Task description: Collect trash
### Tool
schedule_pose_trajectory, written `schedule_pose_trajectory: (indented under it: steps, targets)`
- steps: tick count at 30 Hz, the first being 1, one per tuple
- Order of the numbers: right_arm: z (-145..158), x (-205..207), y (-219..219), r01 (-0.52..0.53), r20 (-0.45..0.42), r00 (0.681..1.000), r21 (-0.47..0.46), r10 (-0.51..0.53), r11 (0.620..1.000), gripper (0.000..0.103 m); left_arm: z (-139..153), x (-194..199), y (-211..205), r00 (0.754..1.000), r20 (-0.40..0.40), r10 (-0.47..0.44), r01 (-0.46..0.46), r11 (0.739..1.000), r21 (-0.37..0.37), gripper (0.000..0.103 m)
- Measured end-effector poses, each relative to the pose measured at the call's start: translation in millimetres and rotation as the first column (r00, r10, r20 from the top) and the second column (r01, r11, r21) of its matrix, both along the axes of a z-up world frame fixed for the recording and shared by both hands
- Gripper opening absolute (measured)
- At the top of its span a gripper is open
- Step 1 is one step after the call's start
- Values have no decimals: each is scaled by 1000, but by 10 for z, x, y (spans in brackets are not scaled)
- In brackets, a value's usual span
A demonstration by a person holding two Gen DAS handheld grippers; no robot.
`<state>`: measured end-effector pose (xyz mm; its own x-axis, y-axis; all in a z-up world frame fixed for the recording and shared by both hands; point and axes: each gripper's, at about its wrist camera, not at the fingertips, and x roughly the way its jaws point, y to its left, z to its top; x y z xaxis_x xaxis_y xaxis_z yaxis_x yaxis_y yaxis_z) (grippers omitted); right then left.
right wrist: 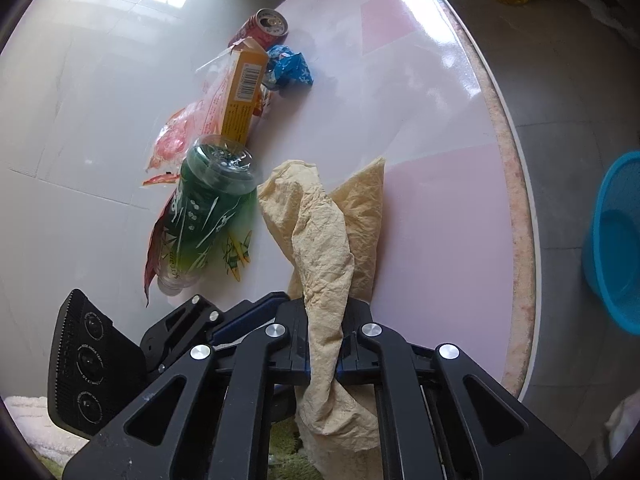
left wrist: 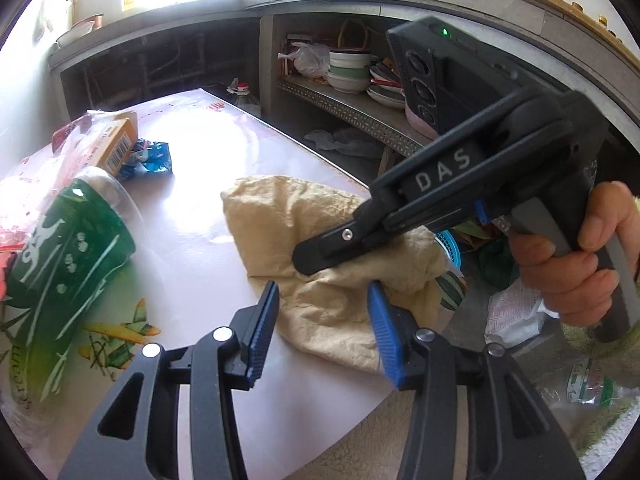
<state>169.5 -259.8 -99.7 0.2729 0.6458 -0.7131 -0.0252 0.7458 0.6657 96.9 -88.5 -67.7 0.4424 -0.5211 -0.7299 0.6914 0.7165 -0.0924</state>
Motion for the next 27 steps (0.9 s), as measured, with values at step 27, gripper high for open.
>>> schedule_pose_trajectory:
  steps: [27]
  targets:
    - [6,-102,-76,85,32,996,-7,-85,996,5,813,1160,2238,708,-233,667,-705,689,-168,62]
